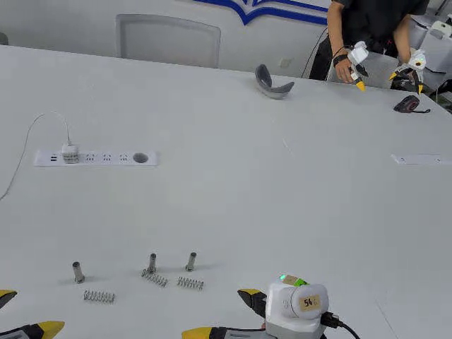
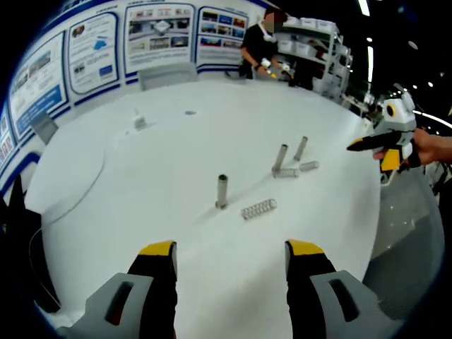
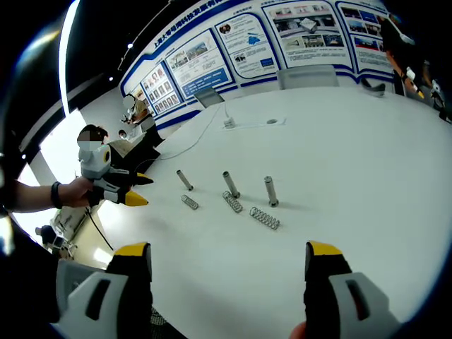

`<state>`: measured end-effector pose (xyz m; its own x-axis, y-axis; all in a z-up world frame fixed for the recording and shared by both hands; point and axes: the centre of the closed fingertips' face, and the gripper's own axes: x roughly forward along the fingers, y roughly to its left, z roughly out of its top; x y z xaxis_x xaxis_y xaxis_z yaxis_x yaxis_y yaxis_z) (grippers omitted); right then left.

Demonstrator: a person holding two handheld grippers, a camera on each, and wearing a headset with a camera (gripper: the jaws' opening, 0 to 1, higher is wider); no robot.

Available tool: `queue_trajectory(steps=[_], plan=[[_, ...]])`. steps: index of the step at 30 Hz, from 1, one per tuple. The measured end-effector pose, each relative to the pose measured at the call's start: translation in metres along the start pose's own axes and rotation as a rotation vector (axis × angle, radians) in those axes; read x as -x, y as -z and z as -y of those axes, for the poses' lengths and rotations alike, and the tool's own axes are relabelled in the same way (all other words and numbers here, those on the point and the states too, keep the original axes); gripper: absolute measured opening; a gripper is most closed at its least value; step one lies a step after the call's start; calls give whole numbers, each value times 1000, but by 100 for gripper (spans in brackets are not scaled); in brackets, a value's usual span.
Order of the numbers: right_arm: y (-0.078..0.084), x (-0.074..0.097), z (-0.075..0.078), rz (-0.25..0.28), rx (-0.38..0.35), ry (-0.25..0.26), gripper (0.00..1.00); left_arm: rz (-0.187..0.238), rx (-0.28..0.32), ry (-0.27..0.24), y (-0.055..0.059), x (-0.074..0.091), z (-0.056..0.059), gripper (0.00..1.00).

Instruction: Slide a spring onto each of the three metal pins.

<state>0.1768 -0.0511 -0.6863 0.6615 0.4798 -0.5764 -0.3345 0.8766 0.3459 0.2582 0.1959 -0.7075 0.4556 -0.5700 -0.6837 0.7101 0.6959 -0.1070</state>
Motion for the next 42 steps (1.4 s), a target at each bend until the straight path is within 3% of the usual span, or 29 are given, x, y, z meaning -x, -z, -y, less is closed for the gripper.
queue_trajectory(steps=[10,18,24,29,42], plan=[[3,2,1,-5,0,7,91,-10,-39,43,-4,-3,7,70],[6,2,3,-12,0,10,91,-62,-140,97,-3,-10,16,71],[3,4,7,-2,-7,18,91,-77,-168,147,-7,-16,25,71],[5,4,8,-6,-7,20,91,-99,-240,169,-9,-21,31,71],[9,2,5,-18,-4,11,92,-125,-319,205,-14,-33,34,70]])
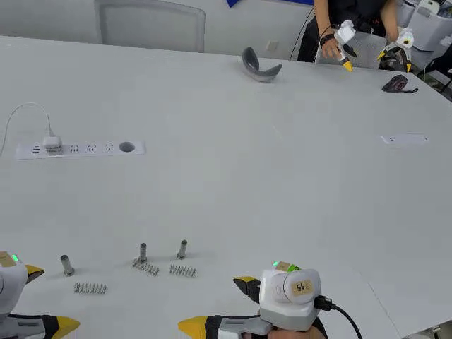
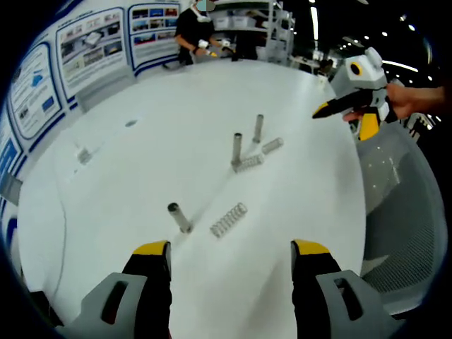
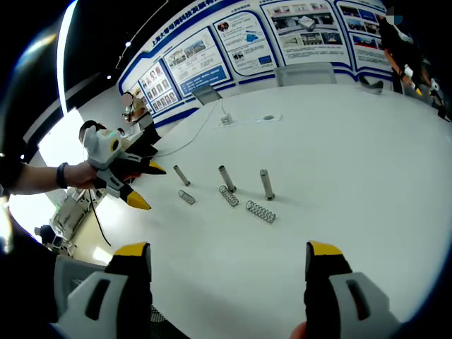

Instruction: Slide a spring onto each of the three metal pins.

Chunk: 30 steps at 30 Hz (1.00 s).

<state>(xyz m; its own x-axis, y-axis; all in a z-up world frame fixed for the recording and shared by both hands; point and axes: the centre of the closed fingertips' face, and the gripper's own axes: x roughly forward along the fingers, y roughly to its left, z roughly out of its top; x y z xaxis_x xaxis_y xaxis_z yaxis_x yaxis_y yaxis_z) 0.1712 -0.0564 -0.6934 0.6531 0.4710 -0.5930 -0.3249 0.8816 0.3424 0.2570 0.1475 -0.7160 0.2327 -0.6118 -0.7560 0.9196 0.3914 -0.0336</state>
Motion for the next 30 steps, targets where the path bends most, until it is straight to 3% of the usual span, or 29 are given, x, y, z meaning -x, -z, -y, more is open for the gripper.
queue_trajectory(steps=[14,30], plan=[[1,-3,0,-6,10,-7,92,-51,-53,54,7,-8,6,70],[0,-6,-5,-7,39,-18,92,-82,-117,93,6,-22,11,68]])
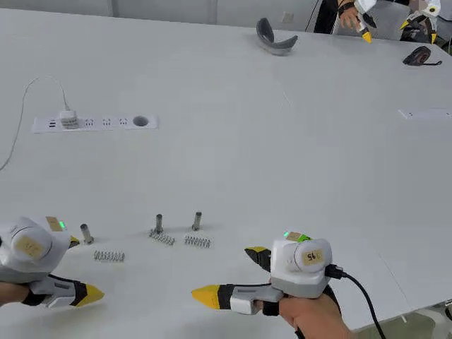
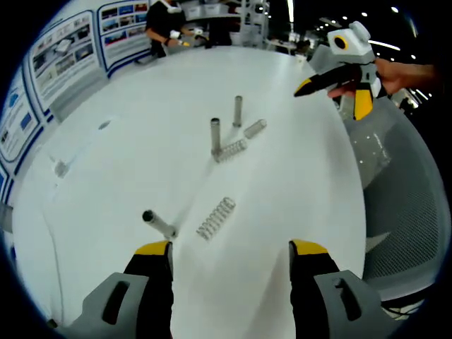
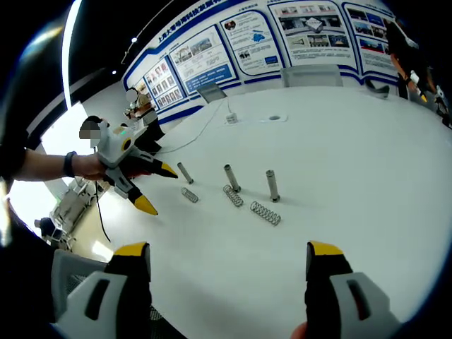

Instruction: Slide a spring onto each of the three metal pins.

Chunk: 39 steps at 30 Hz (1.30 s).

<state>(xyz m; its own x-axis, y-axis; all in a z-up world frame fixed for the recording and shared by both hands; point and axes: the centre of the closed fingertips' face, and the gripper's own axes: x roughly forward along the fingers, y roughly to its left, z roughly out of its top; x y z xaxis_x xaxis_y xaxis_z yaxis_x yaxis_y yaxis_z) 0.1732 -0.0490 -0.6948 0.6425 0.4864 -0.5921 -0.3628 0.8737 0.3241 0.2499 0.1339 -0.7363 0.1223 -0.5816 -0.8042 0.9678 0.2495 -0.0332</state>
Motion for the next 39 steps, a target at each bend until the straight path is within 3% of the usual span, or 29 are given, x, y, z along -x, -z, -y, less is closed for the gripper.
queue_trajectory(steps=[12,19,27,31,39], plan=[[1,-2,-1,-6,-2,-9,92,4,-33,32,-13,-18,-1,62],[3,-1,0,-10,-4,-5,92,-31,-33,64,-6,-30,4,53],[4,-2,-1,-14,-8,-8,92,-39,-8,55,2,-32,5,41],[4,-4,-2,-15,-15,-14,92,-18,12,34,0,-31,2,38],[5,-4,-5,-23,-23,-27,91,-28,-38,-9,1,-33,-3,28]])
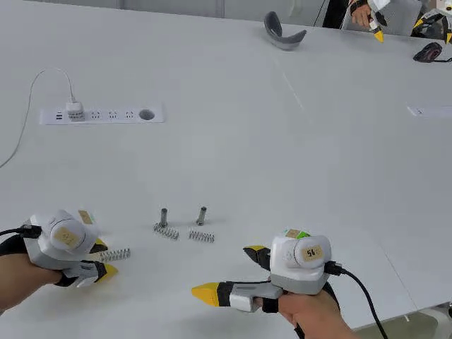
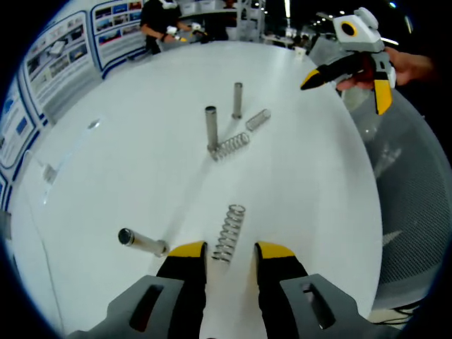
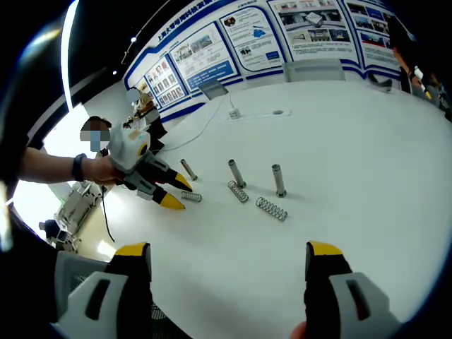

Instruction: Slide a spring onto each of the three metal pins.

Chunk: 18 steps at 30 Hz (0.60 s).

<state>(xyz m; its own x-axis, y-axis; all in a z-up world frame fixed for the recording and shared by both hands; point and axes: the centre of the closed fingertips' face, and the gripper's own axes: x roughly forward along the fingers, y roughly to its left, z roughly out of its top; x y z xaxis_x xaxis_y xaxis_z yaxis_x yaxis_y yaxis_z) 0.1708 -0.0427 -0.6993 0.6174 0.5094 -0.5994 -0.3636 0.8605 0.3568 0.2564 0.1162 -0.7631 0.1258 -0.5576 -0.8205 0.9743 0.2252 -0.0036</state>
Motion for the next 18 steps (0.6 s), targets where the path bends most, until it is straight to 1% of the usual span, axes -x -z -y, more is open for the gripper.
queue_trajectory(steps=[3,6,8,9,12,15,18], plan=[[1,0,-1,-4,8,-2,91,-2,-6,4,-1,-1,3,24],[1,0,-1,-2,10,-4,91,-6,-41,19,-2,-2,10,17],[0,-1,-2,0,13,-5,91,-8,-45,17,0,-3,9,13],[0,0,-2,-1,13,-6,91,-8,-38,12,0,-3,8,12],[0,-1,-3,-5,15,-7,91,4,11,-15,1,-4,6,11],[0,-1,-4,-7,19,-10,91,8,46,-26,2,-4,5,11],[-1,0,-5,-8,22,-10,91,-1,63,-30,1,-6,5,11]])
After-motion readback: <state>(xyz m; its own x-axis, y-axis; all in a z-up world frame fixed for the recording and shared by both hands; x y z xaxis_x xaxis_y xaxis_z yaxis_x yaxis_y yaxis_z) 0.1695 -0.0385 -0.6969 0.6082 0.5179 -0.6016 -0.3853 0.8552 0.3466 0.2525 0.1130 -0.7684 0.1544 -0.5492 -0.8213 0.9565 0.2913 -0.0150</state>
